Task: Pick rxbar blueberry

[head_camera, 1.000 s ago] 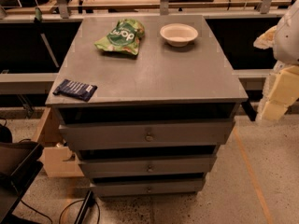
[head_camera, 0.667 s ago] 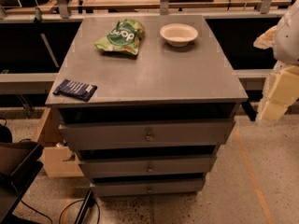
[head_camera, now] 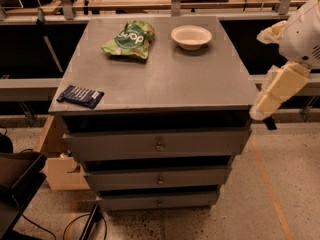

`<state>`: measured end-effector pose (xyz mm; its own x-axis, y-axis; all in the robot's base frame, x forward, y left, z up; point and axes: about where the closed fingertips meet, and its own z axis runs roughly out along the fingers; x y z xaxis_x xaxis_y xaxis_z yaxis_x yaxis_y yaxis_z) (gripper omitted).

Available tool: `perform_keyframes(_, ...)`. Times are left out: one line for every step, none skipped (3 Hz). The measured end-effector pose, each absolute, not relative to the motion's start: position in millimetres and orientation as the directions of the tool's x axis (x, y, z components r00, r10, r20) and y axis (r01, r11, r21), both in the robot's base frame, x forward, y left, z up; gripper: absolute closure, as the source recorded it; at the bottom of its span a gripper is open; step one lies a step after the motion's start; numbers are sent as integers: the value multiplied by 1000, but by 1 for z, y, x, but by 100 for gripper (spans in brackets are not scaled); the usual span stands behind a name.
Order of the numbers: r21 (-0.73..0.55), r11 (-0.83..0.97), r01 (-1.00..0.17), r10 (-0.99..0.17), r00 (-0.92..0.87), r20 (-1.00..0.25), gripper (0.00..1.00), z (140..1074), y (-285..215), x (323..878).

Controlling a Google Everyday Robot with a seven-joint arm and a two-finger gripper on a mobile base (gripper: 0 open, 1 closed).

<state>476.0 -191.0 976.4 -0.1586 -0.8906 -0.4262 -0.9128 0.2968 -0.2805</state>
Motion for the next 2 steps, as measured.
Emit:
perform_keyframes(-280, 336, -899, -769, -90, -632, 0, 965, -164, 511)
perform_keyframes(-296, 361, -884, -612, 15, -791, 0, 963, -127, 523)
